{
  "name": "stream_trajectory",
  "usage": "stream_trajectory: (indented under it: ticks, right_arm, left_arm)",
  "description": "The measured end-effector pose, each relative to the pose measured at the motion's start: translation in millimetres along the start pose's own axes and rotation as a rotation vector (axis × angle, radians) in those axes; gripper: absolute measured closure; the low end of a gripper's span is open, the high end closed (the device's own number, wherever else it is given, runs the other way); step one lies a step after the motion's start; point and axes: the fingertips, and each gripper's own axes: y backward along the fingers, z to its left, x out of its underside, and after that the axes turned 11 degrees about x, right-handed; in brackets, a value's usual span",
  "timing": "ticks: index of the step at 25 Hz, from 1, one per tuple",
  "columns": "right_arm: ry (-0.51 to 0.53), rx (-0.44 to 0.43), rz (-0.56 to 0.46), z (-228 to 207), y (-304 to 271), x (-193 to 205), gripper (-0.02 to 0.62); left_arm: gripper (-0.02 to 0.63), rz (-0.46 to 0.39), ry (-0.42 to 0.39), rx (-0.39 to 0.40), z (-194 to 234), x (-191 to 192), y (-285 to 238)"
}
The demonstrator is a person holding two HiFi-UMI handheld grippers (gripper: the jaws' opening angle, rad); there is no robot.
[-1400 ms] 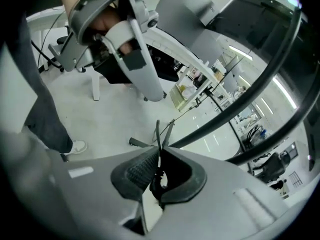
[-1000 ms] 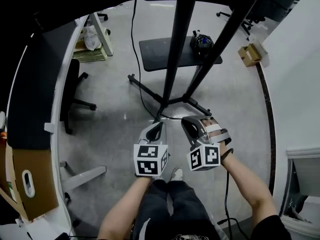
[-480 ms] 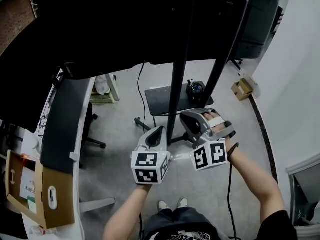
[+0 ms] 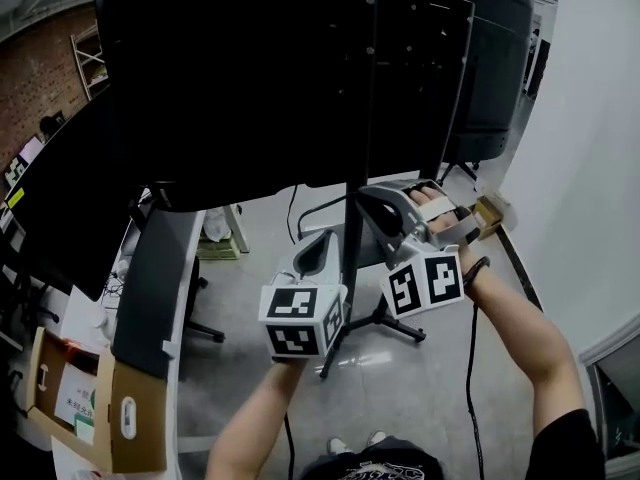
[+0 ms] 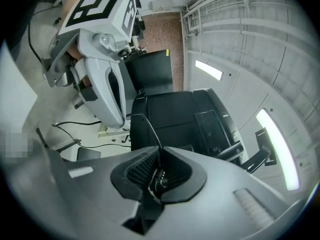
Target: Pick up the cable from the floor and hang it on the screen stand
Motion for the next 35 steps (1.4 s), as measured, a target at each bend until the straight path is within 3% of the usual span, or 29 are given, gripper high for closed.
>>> stream_trajectory:
  ticks: [10,17,28,35]
  right_arm:
    - [0.022,0.174,0.002,-135.2,-44.7,-27.9,0.565]
    - [0.042,0.243,0.008,-208.3,-78.4,-22.8,0.564]
    - [0.022,0.27,-0.004,-322.7,-142.9,-11.8,0.563]
    - [0.018,0.268,-0.008,-365.9,-185.9,-1.6,0.563]
  left_arm:
    - [0.609,-0.115,-0.152,0.028,-8.1,-107.3,-1.5]
    - [0.609,-0.11,-0.192,0.046,-0.2,-149.9,-20.0]
    - [0.609,-0.09,-0.252,0.021,15.0,-200.0,-78.7]
    - [0.609,-0.094,-0.276,-0.021,30.5,-219.7,-108.5]
